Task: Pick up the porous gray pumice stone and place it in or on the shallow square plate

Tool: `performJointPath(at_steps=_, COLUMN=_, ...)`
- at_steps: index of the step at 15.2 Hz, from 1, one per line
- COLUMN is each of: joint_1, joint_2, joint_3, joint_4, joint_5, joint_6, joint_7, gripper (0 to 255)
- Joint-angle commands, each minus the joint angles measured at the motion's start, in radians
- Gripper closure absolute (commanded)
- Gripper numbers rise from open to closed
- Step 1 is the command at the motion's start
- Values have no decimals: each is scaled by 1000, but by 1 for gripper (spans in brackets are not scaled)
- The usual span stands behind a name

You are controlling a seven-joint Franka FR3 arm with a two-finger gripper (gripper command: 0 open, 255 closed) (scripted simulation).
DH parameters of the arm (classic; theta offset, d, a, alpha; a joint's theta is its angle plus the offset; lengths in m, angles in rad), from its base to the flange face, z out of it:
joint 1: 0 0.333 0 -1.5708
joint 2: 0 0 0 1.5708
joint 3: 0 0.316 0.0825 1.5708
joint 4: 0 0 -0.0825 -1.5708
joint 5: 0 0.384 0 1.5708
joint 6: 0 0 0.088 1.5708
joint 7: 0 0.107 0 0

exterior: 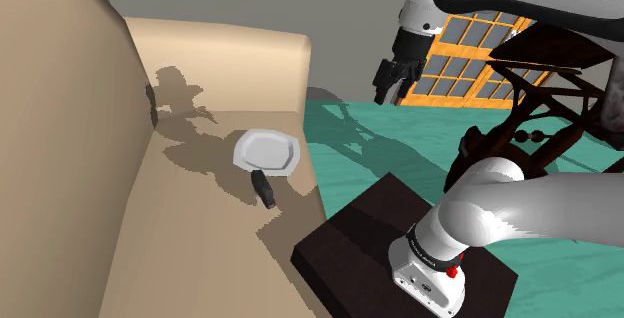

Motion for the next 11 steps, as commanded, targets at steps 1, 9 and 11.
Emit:
performJointPath(at_steps=1, joint_1=0, joint_2=0, joint_3=0, joint_4=0, joint_5=0, joint_6=0, joint_7=0, gripper=0)
performJointPath(at_steps=9, joint_1=41, joint_2=167, joint_3=106, joint_4=-93, joint_5=61, joint_6=252, joint_7=108, gripper=0)
performJointPath(at_steps=11, joint_1=49, joint_2=224, joint_3=132, joint_4=-102, joint_5=72, joint_6=317, joint_7=135, gripper=0)
